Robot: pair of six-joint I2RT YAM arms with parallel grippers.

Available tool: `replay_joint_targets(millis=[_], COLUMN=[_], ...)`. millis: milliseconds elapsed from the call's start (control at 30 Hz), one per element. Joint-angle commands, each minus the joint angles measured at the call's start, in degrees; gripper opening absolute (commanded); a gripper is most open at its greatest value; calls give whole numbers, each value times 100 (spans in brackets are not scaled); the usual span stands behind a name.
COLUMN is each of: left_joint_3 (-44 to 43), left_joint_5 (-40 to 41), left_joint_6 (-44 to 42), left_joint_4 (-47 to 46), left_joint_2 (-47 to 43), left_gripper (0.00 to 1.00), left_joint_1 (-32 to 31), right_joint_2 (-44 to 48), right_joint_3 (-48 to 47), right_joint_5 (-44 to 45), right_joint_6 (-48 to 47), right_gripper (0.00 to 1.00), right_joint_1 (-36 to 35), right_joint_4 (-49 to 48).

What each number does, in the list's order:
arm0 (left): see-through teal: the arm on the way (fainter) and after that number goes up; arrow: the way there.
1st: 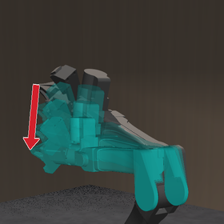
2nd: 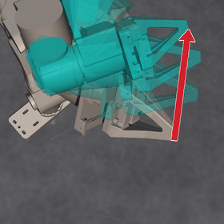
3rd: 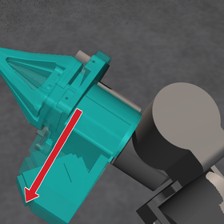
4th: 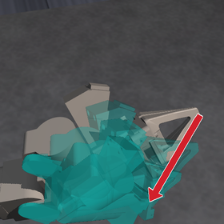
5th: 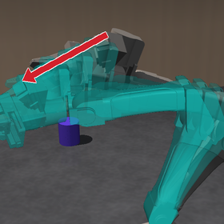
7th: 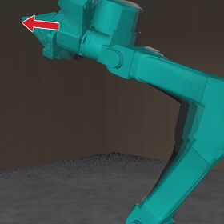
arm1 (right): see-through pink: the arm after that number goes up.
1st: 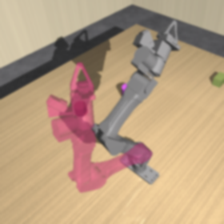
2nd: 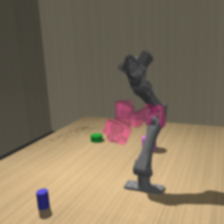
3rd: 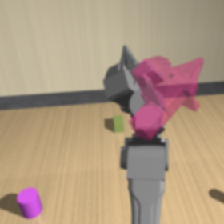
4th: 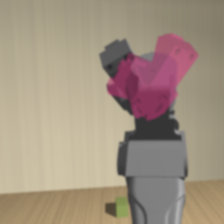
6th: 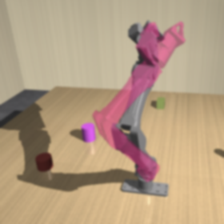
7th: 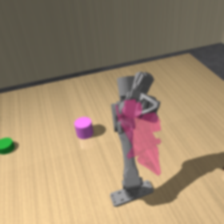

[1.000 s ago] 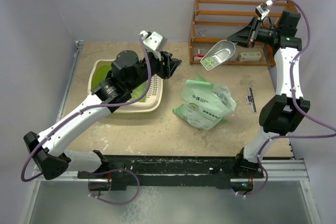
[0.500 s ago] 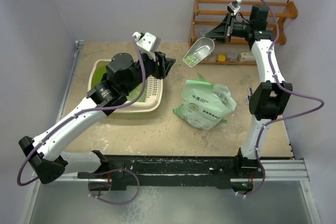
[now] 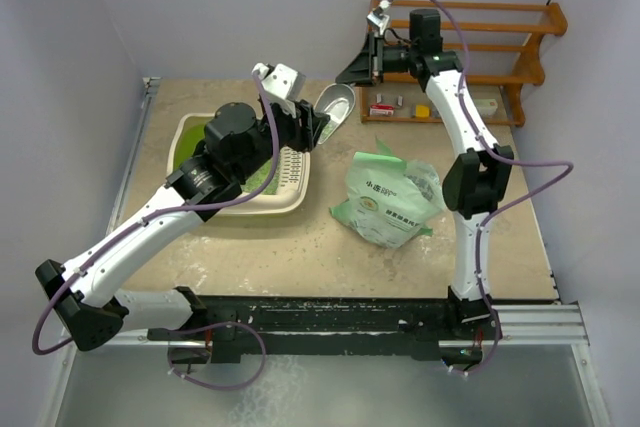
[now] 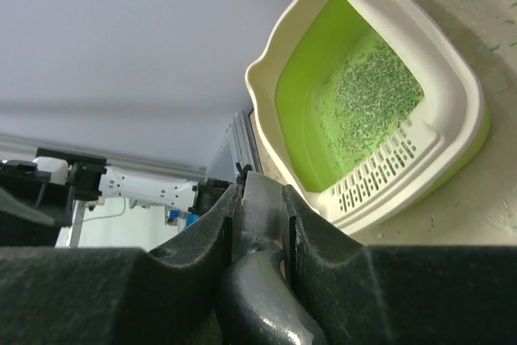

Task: Fill the litter box with clean litter
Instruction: Pour the cat litter into the litter box.

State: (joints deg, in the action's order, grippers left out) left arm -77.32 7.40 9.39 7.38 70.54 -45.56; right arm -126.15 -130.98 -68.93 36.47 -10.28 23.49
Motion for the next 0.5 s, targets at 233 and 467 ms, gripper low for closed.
replay_joint_targets(millis=[233,467], left_joint_3=[404,717], left_joint_5=[332,518], left_joint_6=[80,166], left_joint_4=[-210,-343], left_joint_2=[-384,-535], left_gripper=[45,46], left_joint_1=[-1,-5], right_joint_2=[-767,-1051], right_joint_3=[-950,-1619], right_joint_5=[241,820], right_joint_6=[-68,-612], right_gripper=[0,0], right_joint_1=[-695,-988], right_joint_4=[-408,-106])
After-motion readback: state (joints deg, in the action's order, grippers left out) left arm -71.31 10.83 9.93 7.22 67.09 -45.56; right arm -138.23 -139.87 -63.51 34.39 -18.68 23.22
